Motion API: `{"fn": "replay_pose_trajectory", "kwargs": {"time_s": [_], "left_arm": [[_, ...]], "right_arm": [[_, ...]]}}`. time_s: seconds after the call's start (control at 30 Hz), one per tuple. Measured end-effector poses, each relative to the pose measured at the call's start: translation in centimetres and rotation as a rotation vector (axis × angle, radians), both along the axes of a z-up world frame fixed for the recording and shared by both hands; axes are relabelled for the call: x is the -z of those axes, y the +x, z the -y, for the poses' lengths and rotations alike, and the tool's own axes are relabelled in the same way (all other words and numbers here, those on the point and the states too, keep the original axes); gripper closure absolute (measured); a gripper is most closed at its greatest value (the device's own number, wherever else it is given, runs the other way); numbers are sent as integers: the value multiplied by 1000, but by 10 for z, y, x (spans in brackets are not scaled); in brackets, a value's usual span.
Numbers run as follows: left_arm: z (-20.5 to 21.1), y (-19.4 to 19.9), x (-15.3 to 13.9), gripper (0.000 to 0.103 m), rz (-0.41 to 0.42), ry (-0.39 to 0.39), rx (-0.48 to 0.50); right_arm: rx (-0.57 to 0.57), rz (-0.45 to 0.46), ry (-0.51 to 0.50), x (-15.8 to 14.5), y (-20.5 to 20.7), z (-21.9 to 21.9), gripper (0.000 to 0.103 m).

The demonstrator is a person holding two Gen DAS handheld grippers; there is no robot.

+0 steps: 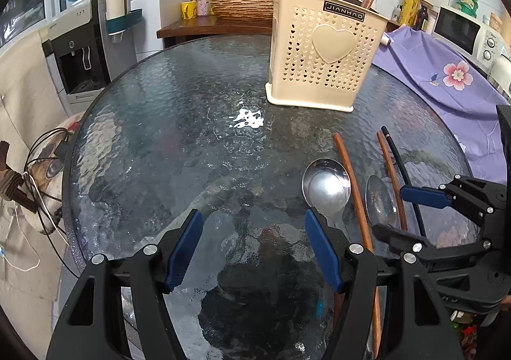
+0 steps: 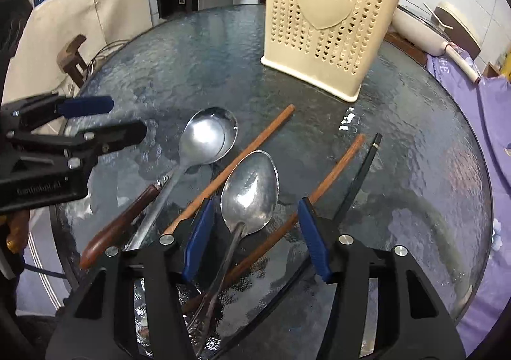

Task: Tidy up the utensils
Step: 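Move the left tool toward a steel spoon while the right tool closes on another spoon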

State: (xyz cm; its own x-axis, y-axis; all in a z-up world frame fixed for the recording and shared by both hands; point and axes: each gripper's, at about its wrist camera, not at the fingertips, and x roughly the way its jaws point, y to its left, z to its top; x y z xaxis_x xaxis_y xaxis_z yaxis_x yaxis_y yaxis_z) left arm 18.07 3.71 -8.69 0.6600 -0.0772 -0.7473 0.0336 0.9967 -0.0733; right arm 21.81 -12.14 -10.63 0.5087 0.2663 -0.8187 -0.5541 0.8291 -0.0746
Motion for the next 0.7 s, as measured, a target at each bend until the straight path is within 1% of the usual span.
{"fn": "replay_pose_trajectory", "kwargs": {"time_s": [0.1, 0.17, 0.23, 0.37, 0.4, 0.43, 0.7], "left_arm": [[2, 0, 0, 39, 0, 3, 10], [5, 0, 0, 39, -2, 7, 19], [6, 0, 1, 39, -5, 11, 20], [10, 2, 3, 39, -12, 18, 36], [12, 2, 3, 39, -13, 18, 41], [13, 2, 3, 39, -14, 18, 45], [27, 4, 4, 39, -15, 25, 78]], "right_arm": [[-6, 4, -12, 1, 1, -4, 48], [-5, 10, -23, 1, 2, -5, 50], [0, 25, -42, 1, 3, -7, 62], [8, 7, -15, 0, 7, -4, 68], [16, 3, -10, 1, 8, -2, 75], [21, -3, -2, 1, 9, 0, 80], [25, -19, 33, -1, 9, 4, 80]]}}
